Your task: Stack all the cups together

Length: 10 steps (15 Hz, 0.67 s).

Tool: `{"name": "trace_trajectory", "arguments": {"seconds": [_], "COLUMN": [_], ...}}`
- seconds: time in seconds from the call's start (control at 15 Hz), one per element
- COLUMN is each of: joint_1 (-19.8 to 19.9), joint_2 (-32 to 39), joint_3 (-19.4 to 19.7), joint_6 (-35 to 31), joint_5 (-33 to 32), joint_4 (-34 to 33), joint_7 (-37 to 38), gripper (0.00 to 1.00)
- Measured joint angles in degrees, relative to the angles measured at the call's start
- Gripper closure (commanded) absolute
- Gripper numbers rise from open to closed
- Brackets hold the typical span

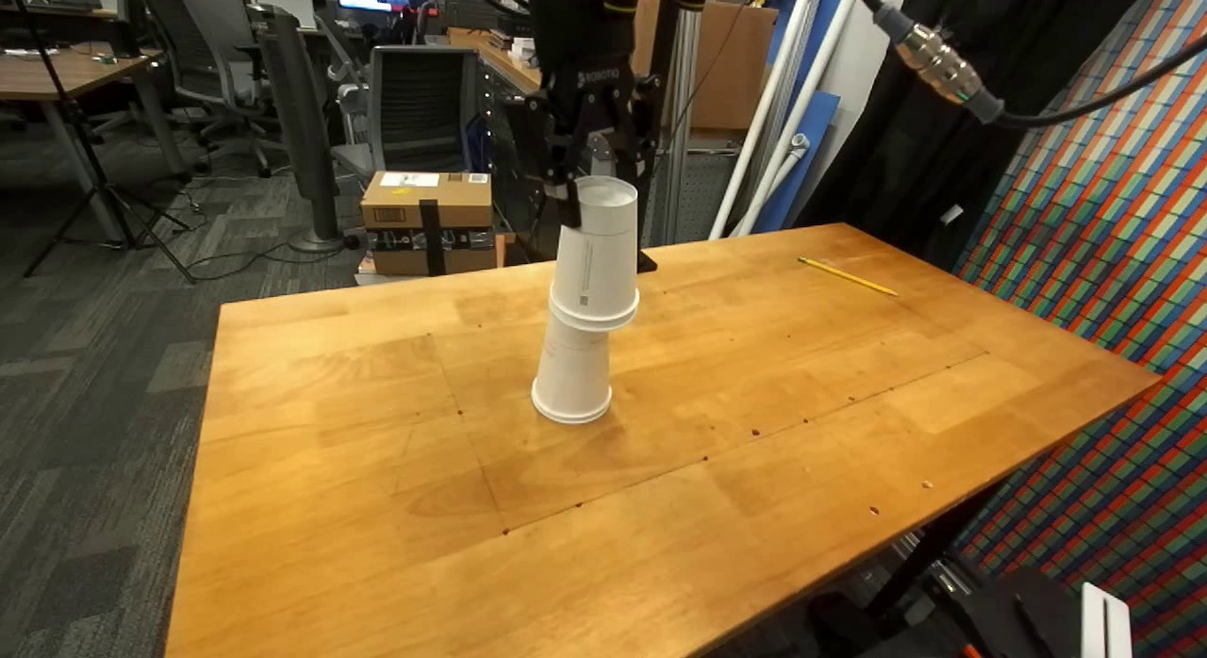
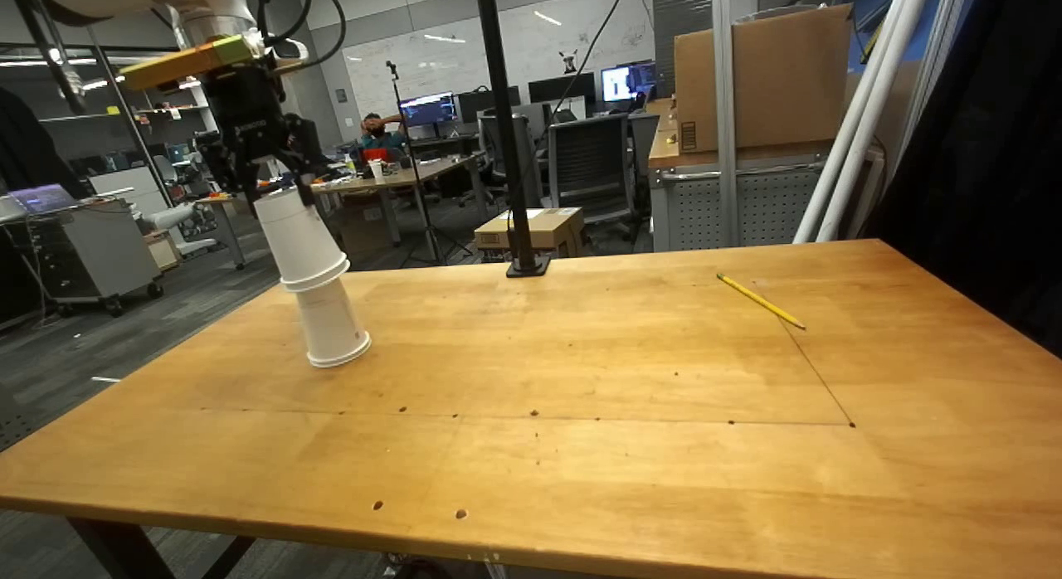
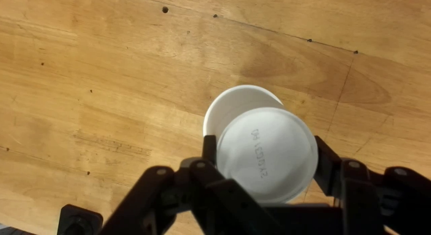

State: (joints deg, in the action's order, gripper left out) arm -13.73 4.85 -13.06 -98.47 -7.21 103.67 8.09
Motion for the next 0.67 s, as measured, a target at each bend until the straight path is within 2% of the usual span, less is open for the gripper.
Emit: {"name": "trace_trajectory", "arguments": {"seconds": [0.67], "joint_1": [-0.4], "joint_2": [3.9], "joint_3": [-0.2], "joint_6": [0.0], "joint_5": [0.0], "joint_4": [-3.3], "joint_7": [0.0], "gripper": [0.6]}}
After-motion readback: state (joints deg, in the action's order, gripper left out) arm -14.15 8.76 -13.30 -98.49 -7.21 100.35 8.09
